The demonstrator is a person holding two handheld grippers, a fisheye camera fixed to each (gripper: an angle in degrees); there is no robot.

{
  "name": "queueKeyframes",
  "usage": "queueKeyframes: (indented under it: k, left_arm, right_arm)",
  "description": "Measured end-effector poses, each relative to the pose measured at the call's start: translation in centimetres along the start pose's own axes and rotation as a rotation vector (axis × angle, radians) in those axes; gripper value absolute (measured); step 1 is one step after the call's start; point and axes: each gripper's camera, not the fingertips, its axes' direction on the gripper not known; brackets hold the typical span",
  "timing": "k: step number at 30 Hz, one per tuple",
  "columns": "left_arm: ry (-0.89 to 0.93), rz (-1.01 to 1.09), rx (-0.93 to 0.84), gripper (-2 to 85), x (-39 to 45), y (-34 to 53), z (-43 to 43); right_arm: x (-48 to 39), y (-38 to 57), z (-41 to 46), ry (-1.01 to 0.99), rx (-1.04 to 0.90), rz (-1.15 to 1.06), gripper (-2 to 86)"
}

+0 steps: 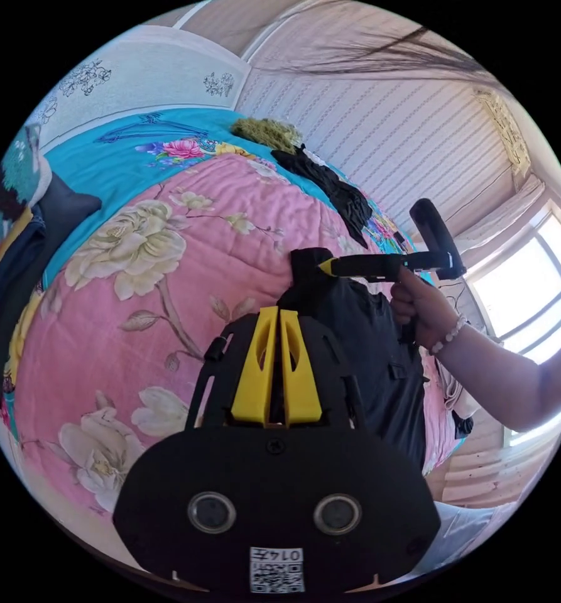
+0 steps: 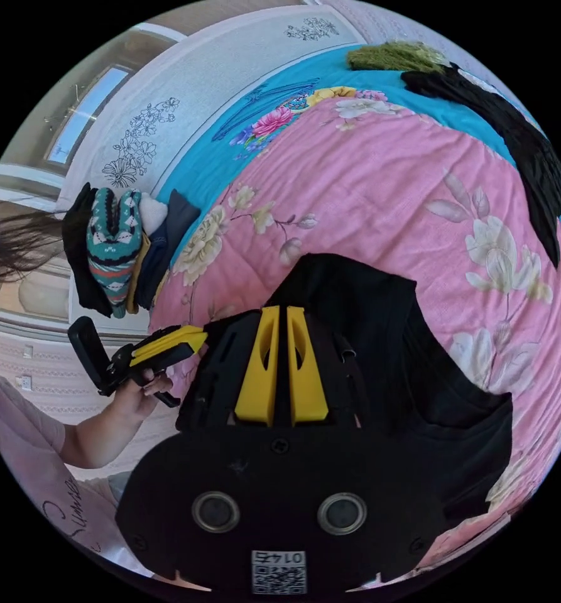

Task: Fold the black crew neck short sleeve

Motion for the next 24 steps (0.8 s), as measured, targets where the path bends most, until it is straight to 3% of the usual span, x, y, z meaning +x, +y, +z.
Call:
queueKeyframes:
  k: [5,11,17,20,24]
  left_arm:
    - [-0.106,-0.097,0.051,-0.9,-1.1,1.6,-3.0]
    - [-0.099,-0.227,-0.027,-0.1,-3.6,3.1,-2.0]
    - [-0.06,-0.31,0.058,1.9,-4.8,3.3,-5.0]
    - [-0.03,-0.301,0.063,5.5,-4.8,2.8,-4.2]
    - [-0.031,-0.293,-0.042,5.3,-4.5,2.5,-1.1]
  right_arm:
    - [-3.8,-4.3,1.2,-0.096,0.071,-0.135,1.1]
    - [-7.4,-8.8,9.2,0.035,-0.175,-0.269,2.3]
    - [-8.3,-7.2,3.5,0.063,0.014,-0.292,1.0]
    - [-8.7,-6.4,3.9,0.005,-0.051,-0.287,1.3]
    - [-8.5,-6.2,8.4,0.09,-0.207,-0.253,6.3]
